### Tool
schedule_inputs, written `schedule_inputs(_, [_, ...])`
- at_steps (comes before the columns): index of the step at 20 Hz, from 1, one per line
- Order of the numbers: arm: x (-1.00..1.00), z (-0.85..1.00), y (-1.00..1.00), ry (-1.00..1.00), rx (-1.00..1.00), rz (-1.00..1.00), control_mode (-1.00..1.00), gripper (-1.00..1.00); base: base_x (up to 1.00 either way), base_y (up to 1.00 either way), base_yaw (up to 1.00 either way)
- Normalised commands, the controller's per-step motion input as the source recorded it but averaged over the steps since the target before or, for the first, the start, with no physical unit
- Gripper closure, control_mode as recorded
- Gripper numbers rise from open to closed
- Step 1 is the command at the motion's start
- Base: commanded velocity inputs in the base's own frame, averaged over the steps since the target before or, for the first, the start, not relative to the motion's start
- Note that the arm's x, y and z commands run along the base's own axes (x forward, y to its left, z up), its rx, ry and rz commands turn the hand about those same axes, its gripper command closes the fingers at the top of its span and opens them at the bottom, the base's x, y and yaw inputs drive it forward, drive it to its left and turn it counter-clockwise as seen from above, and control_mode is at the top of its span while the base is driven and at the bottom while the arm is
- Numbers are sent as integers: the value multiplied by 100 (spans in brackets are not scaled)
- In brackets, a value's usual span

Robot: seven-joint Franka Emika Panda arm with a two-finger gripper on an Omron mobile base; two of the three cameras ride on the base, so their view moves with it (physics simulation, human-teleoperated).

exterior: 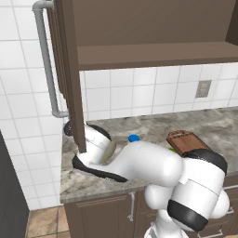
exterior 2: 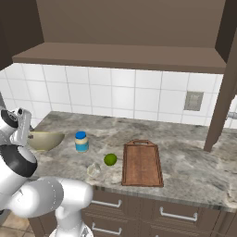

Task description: Open the cabinet. Place the bowl and condiment on the counter. Then place the lime and garlic on the cutting board.

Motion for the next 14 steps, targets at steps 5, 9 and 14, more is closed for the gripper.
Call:
schedule_inputs(5, [-35,-41,0,-4,0,0,-100,100,0,0,0])
schedule_inputs(9, [-100,-47,-16,-4,0,0,-100,100,0,0,0])
schedule_inputs(14, [-55,-34,-26,0,0,-1,-100,100,0,0,0])
